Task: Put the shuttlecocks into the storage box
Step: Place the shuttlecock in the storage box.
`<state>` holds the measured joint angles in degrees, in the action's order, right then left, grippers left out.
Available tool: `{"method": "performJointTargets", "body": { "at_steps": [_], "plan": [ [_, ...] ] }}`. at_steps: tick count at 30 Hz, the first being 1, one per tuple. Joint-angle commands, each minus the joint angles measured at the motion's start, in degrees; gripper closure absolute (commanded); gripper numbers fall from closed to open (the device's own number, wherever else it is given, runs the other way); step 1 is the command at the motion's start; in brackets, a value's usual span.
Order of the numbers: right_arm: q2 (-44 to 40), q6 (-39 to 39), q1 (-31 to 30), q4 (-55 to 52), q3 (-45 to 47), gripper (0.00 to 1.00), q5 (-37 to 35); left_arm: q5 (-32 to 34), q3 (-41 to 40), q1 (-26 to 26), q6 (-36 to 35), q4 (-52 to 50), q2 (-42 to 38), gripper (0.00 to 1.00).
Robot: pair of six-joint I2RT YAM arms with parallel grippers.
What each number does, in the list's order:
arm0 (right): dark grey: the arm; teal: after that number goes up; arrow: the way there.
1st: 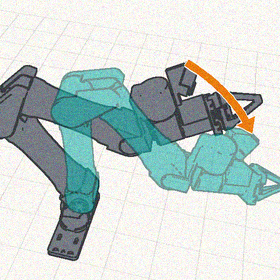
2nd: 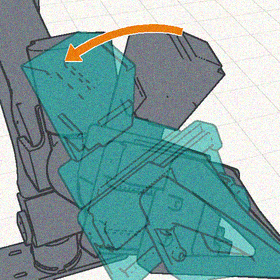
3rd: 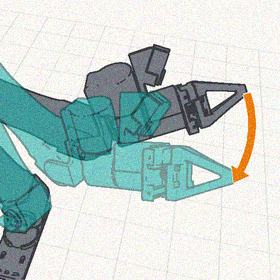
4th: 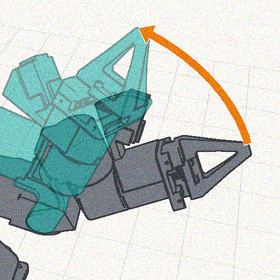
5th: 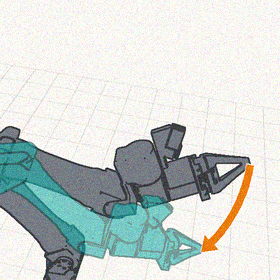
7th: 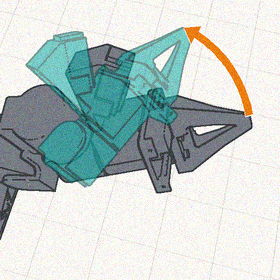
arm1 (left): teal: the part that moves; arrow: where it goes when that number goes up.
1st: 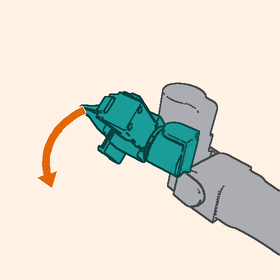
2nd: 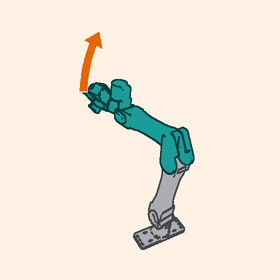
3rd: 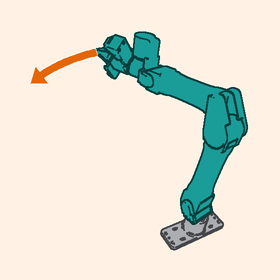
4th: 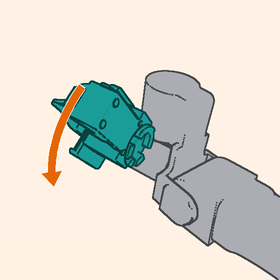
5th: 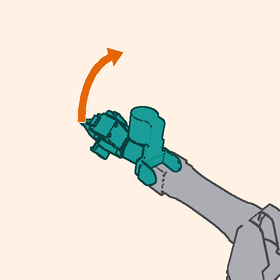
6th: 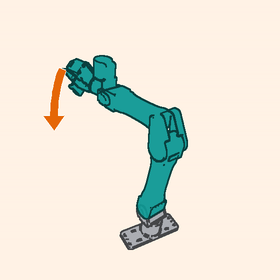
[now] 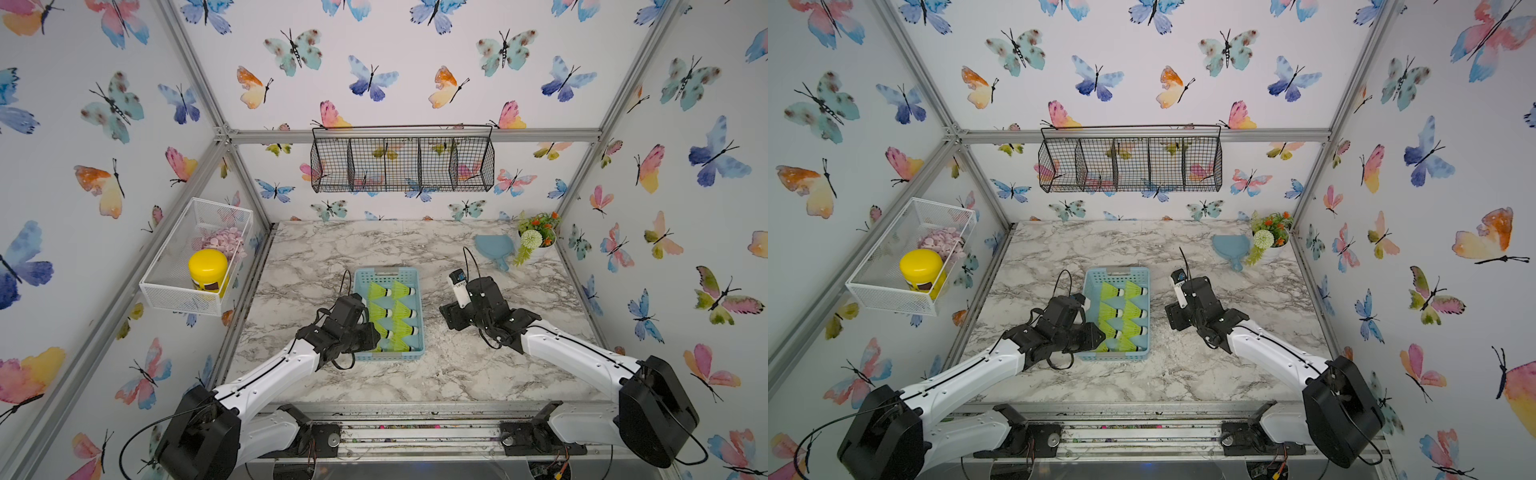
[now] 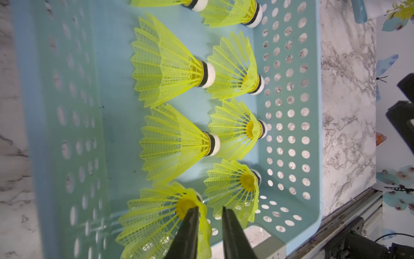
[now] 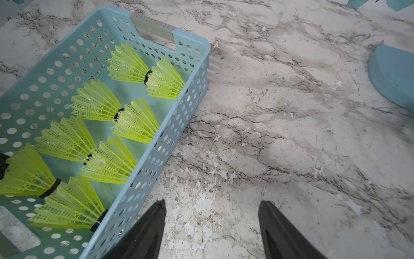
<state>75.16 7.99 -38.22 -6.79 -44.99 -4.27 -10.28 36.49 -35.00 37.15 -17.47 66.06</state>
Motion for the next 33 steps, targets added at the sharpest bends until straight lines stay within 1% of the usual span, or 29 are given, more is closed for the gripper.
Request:
{"method": "performJointTargets", "body": {
  "at_steps": [1,3,5,9,11,13,15,17,20,24,29,33],
  "plan": [
    [0.5,0.71,0.16,0.51,0.78,0.28,0.45,1.06,0.68,-0.33,-0.83,-1.35,0.14,0.8],
    [0.39,0.78,0.16,0.55,0.89,0.28,0.41,1.82,0.78,-0.42,-1.15,-1.89,-0.11,0.73],
    [0.26,0.76,0.16,0.47,0.96,0.28,0.41,2.58,0.99,-0.42,-1.49,-2.54,-0.1,0.73],
    [0.18,0.89,0.16,0.47,1.13,0.28,0.41,2.55,0.98,-0.48,-1.73,-2.74,0.21,0.84],
    [0.14,0.97,0.16,0.52,1.22,0.28,0.49,2.46,0.98,-0.42,-1.75,-2.73,0.2,0.86],
    [0.08,0.93,0.16,0.58,1.31,0.28,0.57,3.16,1.11,-0.51,-1.94,-3.3,0.17,0.82],
    [0.14,0.98,0.16,0.5,1.31,0.28,0.58,4.59,1.67,-0.76,-2.37,-4.43,0.14,0.7],
    [0.07,0.93,0.16,0.41,1.31,0.28,0.5,5.48,2.35,-0.91,-2.94,-5.33,-0.29,0.64],
    [-0.1,1.04,0.16,0.54,1.4,0.28,0.08,6.61,3.51,-0.87,-4.54,-6.4,-1.47,0.56],
    [-0.59,1.57,0.16,0.81,1.57,0.28,-0.99,8.63,5.66,-0.88,-7.13,-8.34,-2.86,0.5],
    [-1.2,2.41,0.24,0.93,1.84,0.28,-3.13,13.69,8.67,-0.86,-10.47,-12.01,-3.83,0.47],
    [-1.84,4.4,1.24,1.21,2.43,0.27,-6.48,22.29,11.19,-0.86,-13.11,-15.48,-5.83,0.46]
  ]
}}
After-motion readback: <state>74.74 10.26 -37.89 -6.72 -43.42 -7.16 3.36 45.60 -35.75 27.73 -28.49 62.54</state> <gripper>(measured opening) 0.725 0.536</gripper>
